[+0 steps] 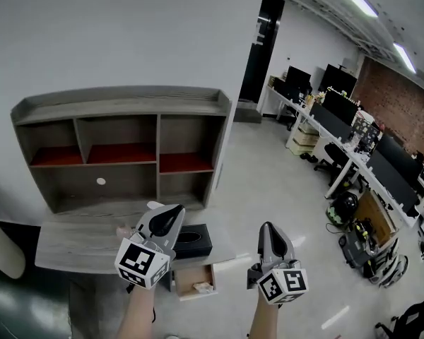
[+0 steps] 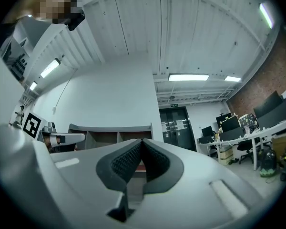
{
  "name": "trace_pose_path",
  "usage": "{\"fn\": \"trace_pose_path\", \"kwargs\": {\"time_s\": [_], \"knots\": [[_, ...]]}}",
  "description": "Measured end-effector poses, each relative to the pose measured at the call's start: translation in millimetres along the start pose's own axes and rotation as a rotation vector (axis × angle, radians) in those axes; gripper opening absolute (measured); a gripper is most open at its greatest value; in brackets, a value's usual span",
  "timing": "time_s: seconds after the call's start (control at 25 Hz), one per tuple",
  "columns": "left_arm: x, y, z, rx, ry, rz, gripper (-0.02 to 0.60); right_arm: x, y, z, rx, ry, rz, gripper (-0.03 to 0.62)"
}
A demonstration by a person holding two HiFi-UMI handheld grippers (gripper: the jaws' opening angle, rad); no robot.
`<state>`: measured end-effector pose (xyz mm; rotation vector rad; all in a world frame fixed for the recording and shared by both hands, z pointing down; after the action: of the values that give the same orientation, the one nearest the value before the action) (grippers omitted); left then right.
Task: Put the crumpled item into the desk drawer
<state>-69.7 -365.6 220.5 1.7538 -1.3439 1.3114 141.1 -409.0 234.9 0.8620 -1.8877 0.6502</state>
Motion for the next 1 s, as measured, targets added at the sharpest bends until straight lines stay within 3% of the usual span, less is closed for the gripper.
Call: {"fn": "trace_pose_path", "kwargs": {"time_s": [0.36,1.0], "knots": [[-16.3,-18.5,5.0,0.016,-0.033,0.028,0.005,-14.6,-5.3,-20.5,-0.007,-0.009,-0.009,0.011],[-2.0,-26.7,-1.3,0.037,0.006,-0.002,0.005,-8.7,-7.2,-31.5,0.001,0.031,-0.010,0.011]]}}
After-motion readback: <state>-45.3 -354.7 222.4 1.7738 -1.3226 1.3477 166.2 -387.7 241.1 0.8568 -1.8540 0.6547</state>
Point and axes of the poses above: the fingertips, and each gripper's own axes: z forward along the fingers, y to its left, x out of its underside, the point moved 1 cm from there along -z, backward along the fingers, and after that the axes turned 10 degrees about -y, right-handed, at the moved point
